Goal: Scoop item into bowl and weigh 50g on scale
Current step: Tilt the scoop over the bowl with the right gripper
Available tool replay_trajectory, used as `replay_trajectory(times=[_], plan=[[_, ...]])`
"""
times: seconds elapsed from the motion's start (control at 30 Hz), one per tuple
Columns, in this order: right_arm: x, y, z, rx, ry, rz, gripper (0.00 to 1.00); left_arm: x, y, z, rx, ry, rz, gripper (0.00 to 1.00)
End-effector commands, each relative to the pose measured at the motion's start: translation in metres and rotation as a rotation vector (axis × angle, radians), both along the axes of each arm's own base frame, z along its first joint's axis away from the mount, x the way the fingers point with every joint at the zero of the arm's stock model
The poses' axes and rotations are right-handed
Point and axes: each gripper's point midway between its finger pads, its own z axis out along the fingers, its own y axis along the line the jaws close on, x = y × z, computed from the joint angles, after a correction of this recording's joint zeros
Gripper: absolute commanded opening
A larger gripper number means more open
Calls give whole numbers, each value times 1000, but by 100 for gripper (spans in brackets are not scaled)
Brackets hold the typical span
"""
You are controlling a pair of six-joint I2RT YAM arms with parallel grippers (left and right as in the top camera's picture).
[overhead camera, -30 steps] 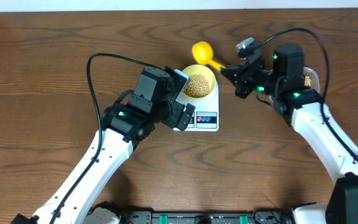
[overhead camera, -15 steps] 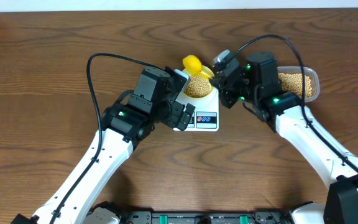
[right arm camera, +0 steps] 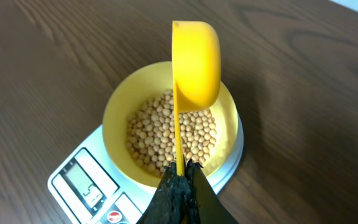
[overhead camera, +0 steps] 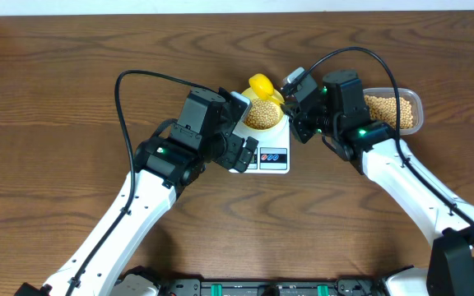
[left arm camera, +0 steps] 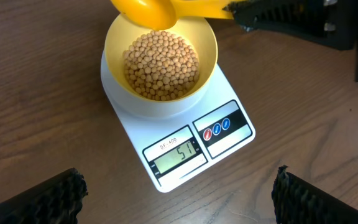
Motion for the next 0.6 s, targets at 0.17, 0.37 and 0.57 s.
replay_trajectory(times=[0.17, 0.37, 0.57], plan=[[0, -1, -8, -51, 2, -6, 1, 3, 3, 1, 11, -13, 4, 98], [-5, -2, -14, -87, 16, 1, 1, 3, 3, 1, 11, -13, 4, 98], [-8, 1, -15, -89, 22, 11, 1, 3, 3, 1, 11, -13, 4, 98]])
